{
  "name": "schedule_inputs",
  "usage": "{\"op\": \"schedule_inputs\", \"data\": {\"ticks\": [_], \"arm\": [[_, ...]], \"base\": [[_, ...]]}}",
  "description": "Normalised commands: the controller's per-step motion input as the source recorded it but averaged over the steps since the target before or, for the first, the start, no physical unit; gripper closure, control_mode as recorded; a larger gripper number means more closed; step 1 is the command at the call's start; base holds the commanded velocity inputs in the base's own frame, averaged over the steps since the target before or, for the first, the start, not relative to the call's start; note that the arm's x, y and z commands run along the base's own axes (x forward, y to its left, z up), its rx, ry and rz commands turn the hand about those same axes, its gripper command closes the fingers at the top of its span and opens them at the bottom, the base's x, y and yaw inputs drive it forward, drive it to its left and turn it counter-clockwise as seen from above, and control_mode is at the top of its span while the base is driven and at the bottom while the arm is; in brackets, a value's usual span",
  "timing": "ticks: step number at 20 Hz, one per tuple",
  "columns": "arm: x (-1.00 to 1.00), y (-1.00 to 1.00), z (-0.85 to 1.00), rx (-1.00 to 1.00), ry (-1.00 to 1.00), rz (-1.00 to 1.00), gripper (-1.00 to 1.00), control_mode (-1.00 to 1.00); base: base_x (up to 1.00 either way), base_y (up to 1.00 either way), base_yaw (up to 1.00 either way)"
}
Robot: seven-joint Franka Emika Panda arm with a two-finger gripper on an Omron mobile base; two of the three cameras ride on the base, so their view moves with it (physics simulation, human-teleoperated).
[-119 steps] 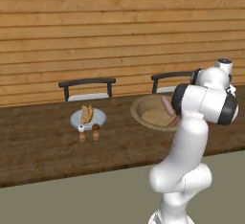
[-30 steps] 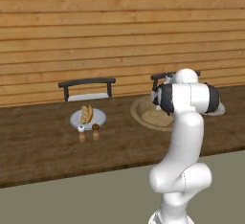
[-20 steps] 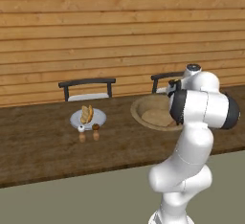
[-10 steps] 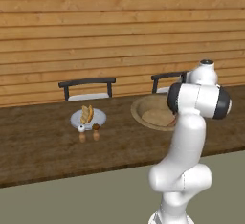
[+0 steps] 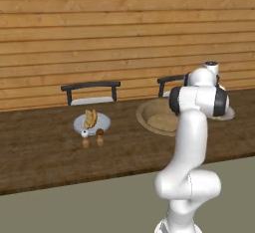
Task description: Place one bun and one sausage from the bowl on each plate.
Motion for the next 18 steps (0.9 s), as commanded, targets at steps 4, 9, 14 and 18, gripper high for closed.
{"op": "schedule_inputs", "data": {"ticks": [4,9,14,18], "arm": [[0.31,-0.37,-0.46,-0.07,0.01,-0.06,-1.00,-1.00],[0.10,-0.38,-0.17,-0.01,0.00,-0.02,-1.00,-1.00],[0.01,0.00,0.04,0.00,0.00,0.00,-1.00,-1.00],[-0.53,0.33,0.86,0.01,-0.05,0.08,-1.00,-1.00]], "base": [[0.00,0.00,0.00],[0.00,0.00,0.00],[0.00,0.00,0.00],[0.00,0.00,0.00]]}}
